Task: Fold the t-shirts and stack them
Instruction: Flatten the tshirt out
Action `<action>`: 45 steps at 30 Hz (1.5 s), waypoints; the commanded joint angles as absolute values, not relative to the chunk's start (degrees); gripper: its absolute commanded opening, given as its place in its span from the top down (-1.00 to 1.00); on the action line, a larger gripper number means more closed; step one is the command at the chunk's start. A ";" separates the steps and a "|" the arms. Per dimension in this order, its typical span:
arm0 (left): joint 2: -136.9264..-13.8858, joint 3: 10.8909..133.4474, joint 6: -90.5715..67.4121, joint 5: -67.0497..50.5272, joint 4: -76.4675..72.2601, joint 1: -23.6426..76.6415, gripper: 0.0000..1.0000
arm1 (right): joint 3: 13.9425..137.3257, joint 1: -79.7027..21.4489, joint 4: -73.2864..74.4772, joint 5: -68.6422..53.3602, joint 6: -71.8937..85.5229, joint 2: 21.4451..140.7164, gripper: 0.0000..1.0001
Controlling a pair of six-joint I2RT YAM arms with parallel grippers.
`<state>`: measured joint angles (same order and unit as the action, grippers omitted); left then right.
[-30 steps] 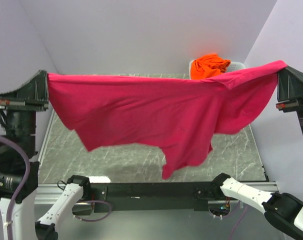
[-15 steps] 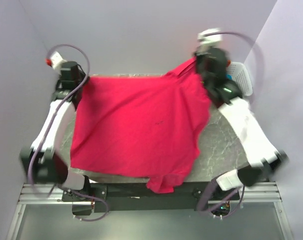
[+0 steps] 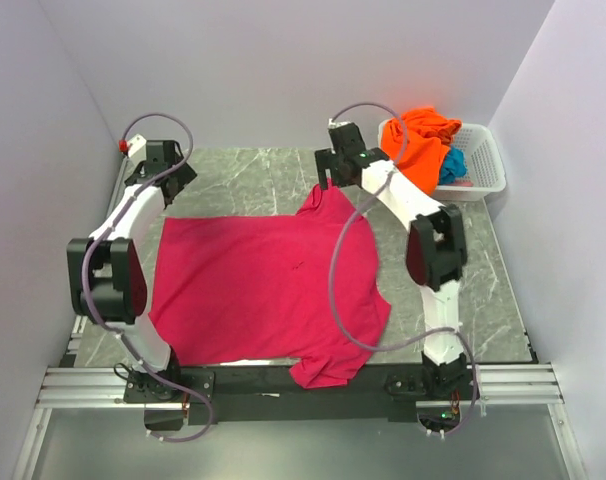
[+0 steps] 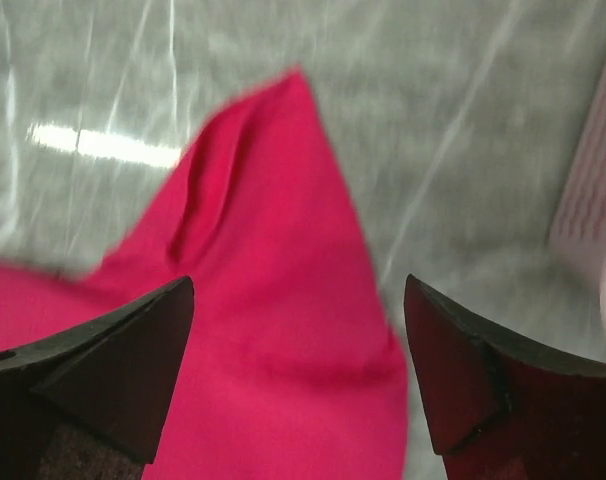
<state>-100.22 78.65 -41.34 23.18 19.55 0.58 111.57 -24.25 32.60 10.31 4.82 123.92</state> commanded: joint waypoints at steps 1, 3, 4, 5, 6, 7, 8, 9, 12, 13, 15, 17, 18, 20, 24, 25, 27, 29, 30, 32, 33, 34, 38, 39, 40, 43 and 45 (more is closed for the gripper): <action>-94.31 73.33 -42.45 17.24 17.58 0.97 -0.99 | 98.95 -25.05 28.93 8.71 14.64 108.40 -0.83; -91.94 69.89 -43.59 14.78 17.14 0.97 -0.99 | 91.09 -25.13 27.96 6.61 20.35 101.30 -0.85; -91.15 66.57 -43.85 14.16 17.05 0.97 -0.99 | 83.40 -25.05 26.12 5.37 21.87 98.99 -0.85; -89.58 64.79 -44.29 13.89 16.79 0.97 -0.99 | 79.75 -25.05 25.23 4.23 23.19 96.88 -0.85; -88.78 61.73 -44.56 13.71 16.53 0.97 -0.99 | 73.63 -24.96 23.31 0.30 24.86 93.72 -0.85; -87.99 60.05 -44.73 13.28 16.18 0.97 -0.99 | 70.87 -25.05 22.25 -1.22 25.57 92.30 -0.85; -86.50 58.46 -44.91 12.92 15.74 0.97 -0.99 | 68.23 -25.14 20.93 -2.97 26.27 91.24 -0.85; -85.88 57.14 -45.26 13.18 15.21 0.97 -0.99 | 66.12 -25.31 19.70 -5.34 26.37 89.93 -0.85; -85.08 52.92 -45.17 12.04 12.49 0.97 -0.99 | 62.23 -25.40 18.90 -5.10 26.90 90.34 -0.85; -85.25 52.04 -45.09 11.61 11.87 0.97 -0.99 | 61.79 -25.40 19.24 -4.58 26.89 90.96 -0.85; -87.09 52.20 -45.09 10.72 12.30 0.88 -0.99 | 61.87 -25.40 19.86 -3.69 26.63 93.24 -0.85; -89.38 52.64 -44.65 10.98 12.74 0.88 -0.99 | 62.05 -25.40 20.56 -2.64 26.80 95.87 -0.85; -90.25 52.99 -44.82 11.16 12.92 0.88 -0.99 | 62.22 -25.40 20.65 -2.29 26.81 96.85 -0.85; -92.89 53.61 -44.74 10.99 13.01 0.79 -0.99 | 63.80 -25.31 21.09 -1.59 26.54 100.43 -0.84; -97.81 56.94 -44.21 10.28 13.80 0.70 -0.99 | 69.33 -24.44 24.68 -0.36 25.75 107.39 -0.85; -99.74 57.56 -43.95 10.37 13.80 0.70 -0.99 | 71.96 -24.09 25.57 -0.09 25.84 108.71 -0.85; -102.12 60.27 -43.51 10.55 14.32 0.62 -0.99 | 75.13 -22.59 27.50 -0.09 25.14 112.66 -0.85; -105.90 63.00 -43.07 10.46 15.38 0.44 -0.99 | 80.93 -21.45 30.32 -0.09 23.91 116.43 -0.85; -107.21 65.63 -42.89 10.37 15.90 0.44 -0.99 | 85.56 -19.88 31.98 -1.05 22.69 117.85 -0.85; -110.82 68.36 -42.89 9.76 16.00 0.26 -0.99 | 91.46 -18.47 35.23 -0.97 22.33 123.01 -0.84; -112.14 71.42 -42.89 9.41 16.17 0.18 -0.99 | 94.54 -17.33 36.90 -1.14 21.37 124.70 -0.84; -115.02 73.37 -42.80 9.14 17.13 0.18 -0.99 | 100.66 -16.79 39.52 -0.97 21.01 126.46 -0.84; -122.07 83.03 -42.45 6.51 19.76 0.18 -0.99 | 117.82 -15.03 44.11 -2.28 18.29 136.98 -0.83; -123.21 87.06 -42.45 6.16 20.73 0.18 -0.99 | 121.78 -14.86 44.90 -2.63 16.37 138.85 -0.83; -124.61 88.75 -42.28 5.80 21.26 0.18 -0.99 | 130.00 -14.77 47.00 -2.55 15.39 140.69 -0.83; -124.20 94.38 -41.66 5.71 24.43 0.18 -0.99 | 140.77 -14.77 49.48 -2.02 12.75 145.02 -0.83; -121.65 94.83 -41.40 6.59 25.22 0.18 -0.99 | 139.67 -14.94 48.44 -2.90 11.52 141.61 -0.84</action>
